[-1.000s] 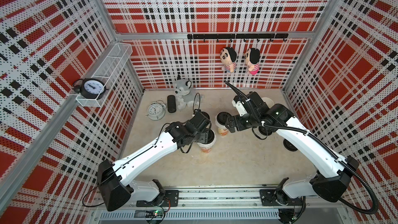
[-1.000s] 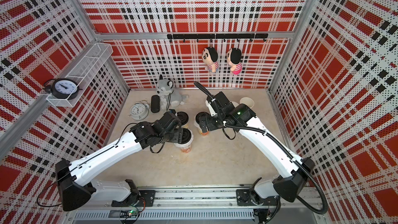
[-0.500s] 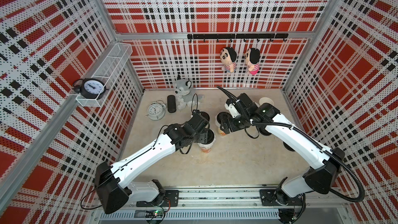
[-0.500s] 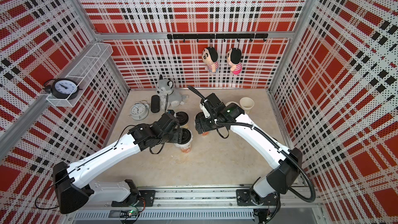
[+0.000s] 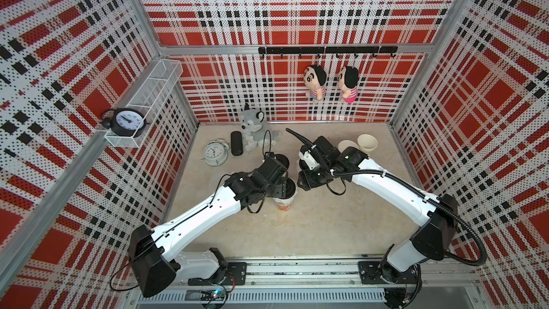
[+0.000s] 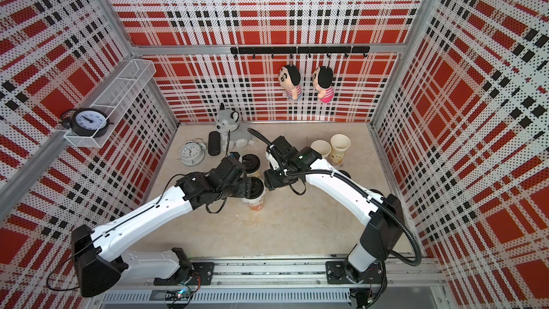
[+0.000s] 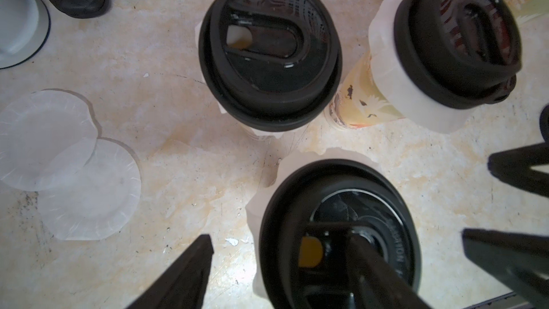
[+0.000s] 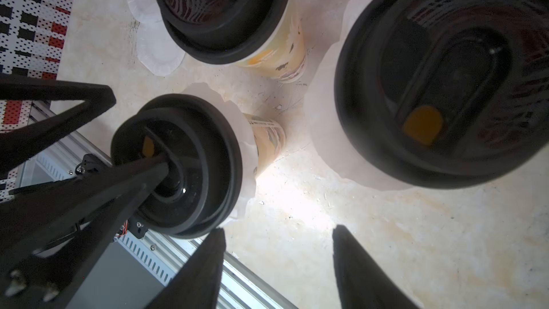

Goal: Put the leak-proof paper on the milk tea cups
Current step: Secure the cup lid on the cup.

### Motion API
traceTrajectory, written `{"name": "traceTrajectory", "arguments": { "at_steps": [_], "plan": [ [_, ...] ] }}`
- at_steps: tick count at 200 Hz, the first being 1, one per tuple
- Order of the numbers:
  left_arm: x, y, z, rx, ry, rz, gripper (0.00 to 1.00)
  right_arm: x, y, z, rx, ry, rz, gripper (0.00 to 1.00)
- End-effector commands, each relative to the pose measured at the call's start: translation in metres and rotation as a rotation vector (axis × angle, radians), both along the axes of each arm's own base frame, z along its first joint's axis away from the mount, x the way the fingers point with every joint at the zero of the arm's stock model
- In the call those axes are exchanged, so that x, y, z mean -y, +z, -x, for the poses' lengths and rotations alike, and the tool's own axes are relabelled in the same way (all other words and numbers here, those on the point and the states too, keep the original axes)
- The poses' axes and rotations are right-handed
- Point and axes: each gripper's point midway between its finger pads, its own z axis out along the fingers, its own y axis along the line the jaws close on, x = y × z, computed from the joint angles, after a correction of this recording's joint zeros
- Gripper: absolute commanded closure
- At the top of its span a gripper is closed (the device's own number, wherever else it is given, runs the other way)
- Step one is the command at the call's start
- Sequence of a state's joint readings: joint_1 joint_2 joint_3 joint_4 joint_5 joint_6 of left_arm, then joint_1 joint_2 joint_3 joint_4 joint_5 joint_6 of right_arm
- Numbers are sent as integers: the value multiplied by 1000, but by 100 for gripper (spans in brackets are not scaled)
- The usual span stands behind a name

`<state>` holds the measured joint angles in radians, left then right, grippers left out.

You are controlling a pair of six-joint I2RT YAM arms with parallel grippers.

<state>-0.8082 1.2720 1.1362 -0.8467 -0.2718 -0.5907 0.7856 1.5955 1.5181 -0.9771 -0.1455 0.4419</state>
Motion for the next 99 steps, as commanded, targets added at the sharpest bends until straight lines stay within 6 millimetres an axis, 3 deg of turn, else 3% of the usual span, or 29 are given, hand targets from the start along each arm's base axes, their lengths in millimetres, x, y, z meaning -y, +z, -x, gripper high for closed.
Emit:
{"name": "traceTrajectory", "arguments": {
  "at_steps": [1,99],
  "plan": [
    [-17,-31,18,-106,-7,-88,26,-10,-4,1,-9,11,-21,41],
    [-20,-34,20,-108,-5,-79,26,-24,-20,1,-43,23,-23,51]
  ]
}}
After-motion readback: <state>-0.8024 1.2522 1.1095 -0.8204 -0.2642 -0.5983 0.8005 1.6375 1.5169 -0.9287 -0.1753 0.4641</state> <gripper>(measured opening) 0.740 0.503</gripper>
